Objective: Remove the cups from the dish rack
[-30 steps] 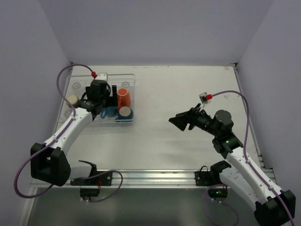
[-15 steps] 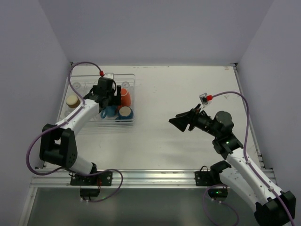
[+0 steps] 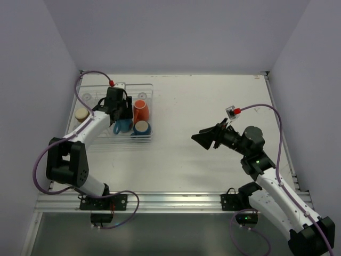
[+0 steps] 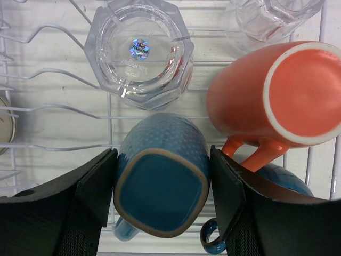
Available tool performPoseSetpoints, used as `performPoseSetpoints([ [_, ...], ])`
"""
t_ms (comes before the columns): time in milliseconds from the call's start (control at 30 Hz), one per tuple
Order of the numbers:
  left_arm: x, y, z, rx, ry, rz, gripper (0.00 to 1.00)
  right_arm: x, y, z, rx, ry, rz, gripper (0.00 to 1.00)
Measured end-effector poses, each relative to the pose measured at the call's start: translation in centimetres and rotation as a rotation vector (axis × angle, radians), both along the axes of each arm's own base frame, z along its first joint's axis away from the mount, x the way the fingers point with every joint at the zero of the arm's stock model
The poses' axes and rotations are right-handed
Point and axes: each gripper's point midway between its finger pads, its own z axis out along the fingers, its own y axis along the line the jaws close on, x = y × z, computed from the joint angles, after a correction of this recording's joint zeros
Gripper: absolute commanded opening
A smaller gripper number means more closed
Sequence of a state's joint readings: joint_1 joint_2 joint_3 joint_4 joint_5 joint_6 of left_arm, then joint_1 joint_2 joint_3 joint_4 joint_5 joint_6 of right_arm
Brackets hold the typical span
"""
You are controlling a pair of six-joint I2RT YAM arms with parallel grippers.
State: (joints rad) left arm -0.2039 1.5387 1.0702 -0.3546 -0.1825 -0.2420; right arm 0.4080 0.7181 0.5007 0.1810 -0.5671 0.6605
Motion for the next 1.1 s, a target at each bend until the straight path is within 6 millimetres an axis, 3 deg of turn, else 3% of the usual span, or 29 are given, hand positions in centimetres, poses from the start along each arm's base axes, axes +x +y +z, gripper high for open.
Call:
performPoseSetpoints([
  [33,-0.1,0.0,0.1,0.000,0.000,0.000,0.36,0.0,0.0,0.0,0.000,0.000,0.000,0.79],
  [200,-0.7,0.1,1.6,-0.005,-0.024,0.001,0.28,0.0,0.0,0.0,0.000,0.002,0.000,0.79],
  [500,-2.2,0.4,10.1,-0.059,-0.250,0.006,0.25,0.2,1.0,-0.9,0.005,0.063,0.012,0.79],
  [733,-4.0,0.3,14.1,-0.111,-0.352,0.001,0.24,0.9,3.2,-1.2,0.044,0.154,0.035,0.79],
  [900,-5.2,-1.0,16.3,-0.199,-0.407,-0.048,0.23,1.7,5.2,0.2,0.108,0.159,0.042,0.79],
  [1100,-7.0,-5.4,19.8,-0.445,-0.484,-0.205,0.22,2.4,8.0,3.6,0.213,0.102,0.067,0.75],
])
